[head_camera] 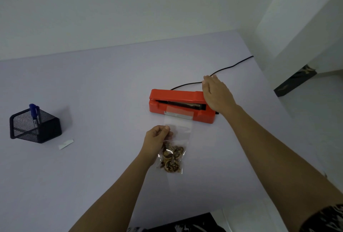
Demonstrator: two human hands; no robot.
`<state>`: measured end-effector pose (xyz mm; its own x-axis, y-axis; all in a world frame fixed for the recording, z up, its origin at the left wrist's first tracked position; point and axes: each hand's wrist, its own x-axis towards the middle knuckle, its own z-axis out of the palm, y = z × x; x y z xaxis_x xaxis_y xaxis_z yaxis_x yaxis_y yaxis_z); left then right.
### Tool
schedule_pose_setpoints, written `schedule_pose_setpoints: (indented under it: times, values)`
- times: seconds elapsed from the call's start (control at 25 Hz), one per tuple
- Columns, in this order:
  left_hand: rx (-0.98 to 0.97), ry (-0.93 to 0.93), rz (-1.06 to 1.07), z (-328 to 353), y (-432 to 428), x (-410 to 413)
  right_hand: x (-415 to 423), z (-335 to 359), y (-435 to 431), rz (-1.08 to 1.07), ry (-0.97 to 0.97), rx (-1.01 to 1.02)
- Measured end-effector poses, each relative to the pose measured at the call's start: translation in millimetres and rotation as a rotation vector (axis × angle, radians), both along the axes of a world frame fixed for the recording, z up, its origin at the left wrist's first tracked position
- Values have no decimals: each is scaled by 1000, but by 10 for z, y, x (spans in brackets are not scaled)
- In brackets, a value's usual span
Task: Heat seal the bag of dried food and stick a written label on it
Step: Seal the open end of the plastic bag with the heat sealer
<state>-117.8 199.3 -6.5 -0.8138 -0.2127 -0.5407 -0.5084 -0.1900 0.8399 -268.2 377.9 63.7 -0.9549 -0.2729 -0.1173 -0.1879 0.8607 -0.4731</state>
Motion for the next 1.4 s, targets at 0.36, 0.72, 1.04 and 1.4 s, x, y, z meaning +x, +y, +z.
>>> schedule_pose_setpoints:
  times: [0.36, 0.72, 1.04, 1.4]
  values:
    - [30, -13, 20, 20, -14, -10, -10, -296, 47, -40, -66, 30]
    - [-13, -4, -19, -31, -55, -2, 43, -328, -13, -81, -48, 50]
    - [-111, -7, -90, -108, -40, -25, 7, -325, -29, -174, -53, 159]
    - [-101, -36, -122, -172, -67, -34, 1, -403, -21, -151, 12, 162]
